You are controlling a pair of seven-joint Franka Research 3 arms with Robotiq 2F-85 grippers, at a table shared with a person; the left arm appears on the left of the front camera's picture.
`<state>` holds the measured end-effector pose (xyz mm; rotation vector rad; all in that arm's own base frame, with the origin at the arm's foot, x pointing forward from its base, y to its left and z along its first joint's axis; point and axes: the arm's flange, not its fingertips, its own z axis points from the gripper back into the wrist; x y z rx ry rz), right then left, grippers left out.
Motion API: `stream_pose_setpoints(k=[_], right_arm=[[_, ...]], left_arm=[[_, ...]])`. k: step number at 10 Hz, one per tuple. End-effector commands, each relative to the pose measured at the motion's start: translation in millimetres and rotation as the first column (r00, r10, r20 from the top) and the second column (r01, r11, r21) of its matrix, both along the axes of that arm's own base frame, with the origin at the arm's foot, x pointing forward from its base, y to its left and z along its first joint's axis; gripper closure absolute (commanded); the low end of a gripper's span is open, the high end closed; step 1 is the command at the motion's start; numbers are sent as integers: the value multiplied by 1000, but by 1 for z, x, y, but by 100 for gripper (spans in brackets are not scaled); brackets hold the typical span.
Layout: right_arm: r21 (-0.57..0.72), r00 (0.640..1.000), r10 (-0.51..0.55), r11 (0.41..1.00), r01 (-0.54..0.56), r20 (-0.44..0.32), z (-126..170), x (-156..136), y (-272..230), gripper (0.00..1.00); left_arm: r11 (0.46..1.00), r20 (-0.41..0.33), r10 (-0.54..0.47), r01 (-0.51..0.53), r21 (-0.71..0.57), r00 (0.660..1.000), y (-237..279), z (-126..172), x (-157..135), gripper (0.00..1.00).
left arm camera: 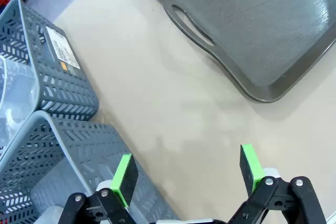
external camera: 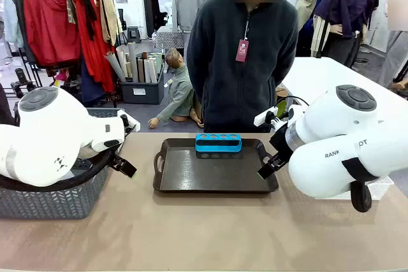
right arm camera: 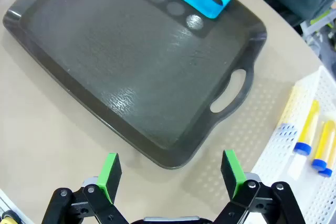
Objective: Prepare the laboratory tools.
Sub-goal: Pick up one Small flask and place it on the Handle tray.
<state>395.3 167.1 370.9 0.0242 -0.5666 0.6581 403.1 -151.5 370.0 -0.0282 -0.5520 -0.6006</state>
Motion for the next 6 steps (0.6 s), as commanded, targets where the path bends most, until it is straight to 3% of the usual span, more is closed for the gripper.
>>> stream_pose_setpoints(k=[1,6], right_arm=[[0,1000,0,1000,0,1,0,0,0,0],[0,1000,0,1000,0,1,0,0,0,0]], left_arm=[[1000,0,0,0,0,1000,0,0,0,0],[1000,0,0,0,0,1000,0,0,0,0]])
